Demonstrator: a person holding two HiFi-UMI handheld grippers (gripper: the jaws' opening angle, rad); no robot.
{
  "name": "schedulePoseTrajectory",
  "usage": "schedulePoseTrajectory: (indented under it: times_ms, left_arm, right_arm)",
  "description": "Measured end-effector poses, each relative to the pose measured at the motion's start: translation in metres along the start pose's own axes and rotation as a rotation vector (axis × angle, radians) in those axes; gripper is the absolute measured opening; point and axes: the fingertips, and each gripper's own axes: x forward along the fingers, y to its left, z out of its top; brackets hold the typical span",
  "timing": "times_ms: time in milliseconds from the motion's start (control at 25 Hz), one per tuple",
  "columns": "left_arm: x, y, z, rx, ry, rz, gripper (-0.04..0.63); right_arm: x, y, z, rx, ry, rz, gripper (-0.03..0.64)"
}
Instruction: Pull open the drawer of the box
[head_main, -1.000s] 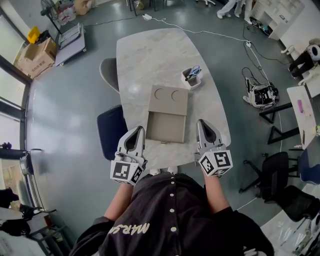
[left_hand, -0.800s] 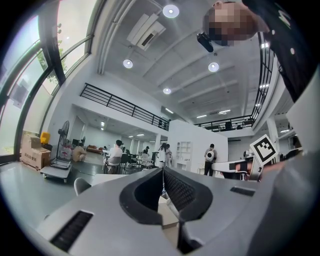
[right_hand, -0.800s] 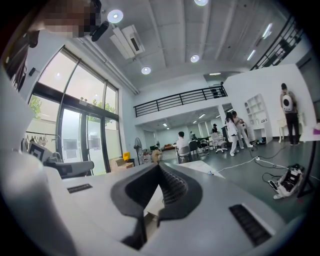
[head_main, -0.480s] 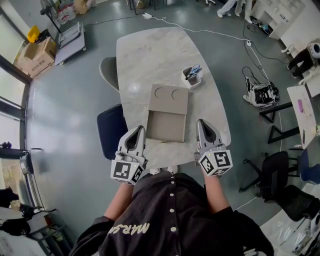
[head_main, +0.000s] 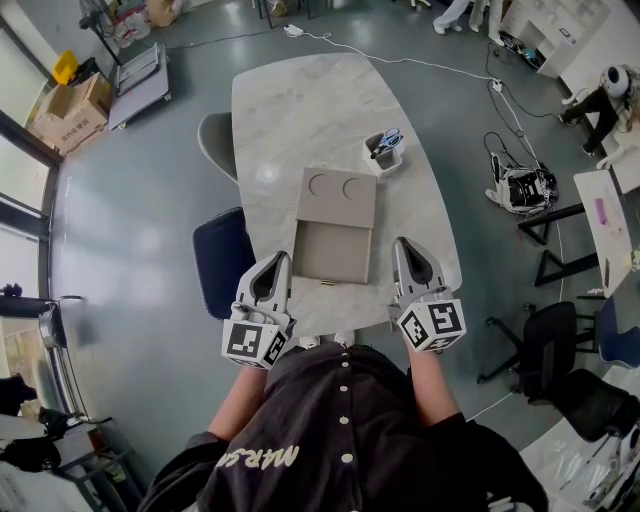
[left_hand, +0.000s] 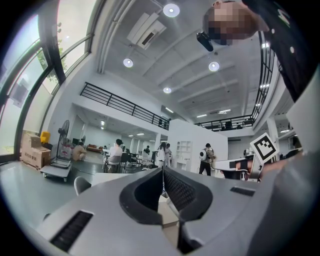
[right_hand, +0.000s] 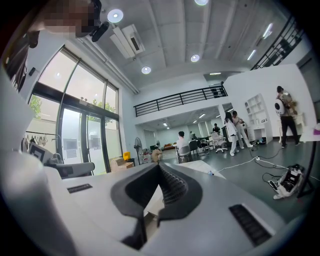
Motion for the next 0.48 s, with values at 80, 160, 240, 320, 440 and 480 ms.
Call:
schedulePoseTrajectory:
  times_ms: [80,160,240,320,440,480]
  left_arm:
    - [0.0012,-0.0003,0.0012,-0.001,0.000,-0.003,0.017]
    - [0.0027,-0.0009,0.0038,-0.004,0.001,-0.008,0.017]
    - [0.0028,-0.0011,0.0031,-0.003,0.000,-0.009,0.017]
    - [0.0025,-0.0016,0.0007,-0.001,0.000,-0.008,0.017]
    - [0.0026,-0.0021,0.0013,0.002,-0.002,-0.008,0.017]
    - [0.0025,-0.0019,0.0013,0.002,-0.003,-0.008,0.017]
  right_arm:
    - [0.0006,-0.0001,0.0010,0.000,0.000,0.000,-0.004]
    - [0.0014,0.0005,0.0021,0.000,0.001,0.001,-0.004]
    - [0.0013,0.0003,0.0021,0.000,0.001,0.002,-0.003]
    - [0.0008,-0.0007,0.0013,0.001,0.001,0.002,-0.003]
    - [0.0010,-0.0005,0.0008,-0.003,0.002,0.003,-0.005]
    - [0.0013,0.0002,0.0008,-0.004,0.003,0.005,-0.004]
